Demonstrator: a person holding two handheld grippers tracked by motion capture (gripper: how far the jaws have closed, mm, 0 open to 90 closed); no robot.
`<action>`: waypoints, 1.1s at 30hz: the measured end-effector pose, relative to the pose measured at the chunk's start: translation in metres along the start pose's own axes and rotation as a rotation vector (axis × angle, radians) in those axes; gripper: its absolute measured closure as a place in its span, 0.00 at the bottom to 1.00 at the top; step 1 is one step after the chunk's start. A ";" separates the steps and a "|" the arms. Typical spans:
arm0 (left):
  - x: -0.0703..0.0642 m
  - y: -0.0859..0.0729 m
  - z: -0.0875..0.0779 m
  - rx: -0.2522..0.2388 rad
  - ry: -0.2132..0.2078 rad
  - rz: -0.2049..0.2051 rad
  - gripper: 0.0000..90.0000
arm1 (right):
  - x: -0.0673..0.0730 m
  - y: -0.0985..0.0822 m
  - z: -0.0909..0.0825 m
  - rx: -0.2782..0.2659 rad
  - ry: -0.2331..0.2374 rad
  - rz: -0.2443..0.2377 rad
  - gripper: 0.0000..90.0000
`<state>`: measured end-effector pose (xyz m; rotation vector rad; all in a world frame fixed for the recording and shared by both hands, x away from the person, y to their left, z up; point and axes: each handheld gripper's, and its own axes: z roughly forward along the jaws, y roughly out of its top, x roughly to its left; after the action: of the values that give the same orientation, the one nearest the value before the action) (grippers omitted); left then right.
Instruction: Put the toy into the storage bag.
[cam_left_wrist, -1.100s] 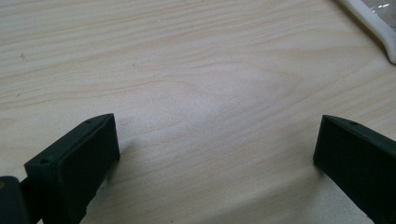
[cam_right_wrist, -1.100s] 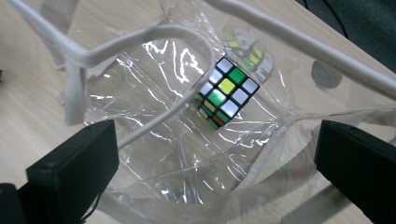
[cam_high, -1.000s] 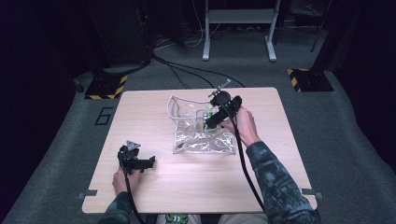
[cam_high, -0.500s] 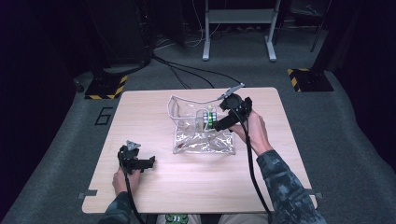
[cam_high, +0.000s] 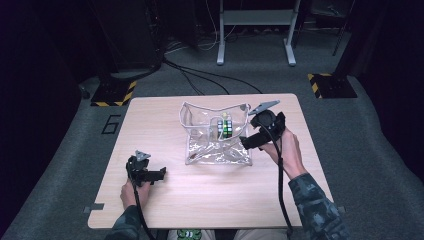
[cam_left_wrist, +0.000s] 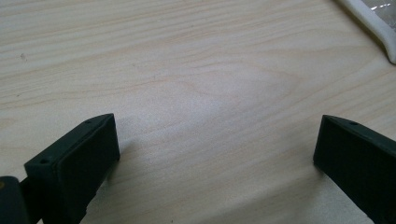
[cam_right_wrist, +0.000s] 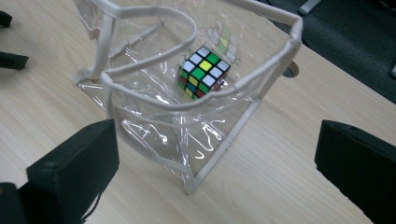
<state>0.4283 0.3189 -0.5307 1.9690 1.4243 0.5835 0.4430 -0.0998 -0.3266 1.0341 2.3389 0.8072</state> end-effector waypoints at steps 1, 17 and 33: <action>0.000 0.000 0.000 0.000 0.000 0.000 0.00 | -0.002 -0.003 -0.002 -0.004 -0.007 0.009 0.00; 0.000 0.000 0.000 -0.002 0.000 0.004 0.00 | -0.021 -0.061 -0.011 0.006 -0.034 0.139 0.00; 0.000 0.000 0.000 -0.003 0.001 0.002 0.00 | -0.031 -0.113 -0.003 0.014 -0.021 0.234 0.00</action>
<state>0.4283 0.3190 -0.5309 1.9686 1.4216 0.5876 0.4034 -0.1860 -0.3946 1.3335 2.2364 0.8607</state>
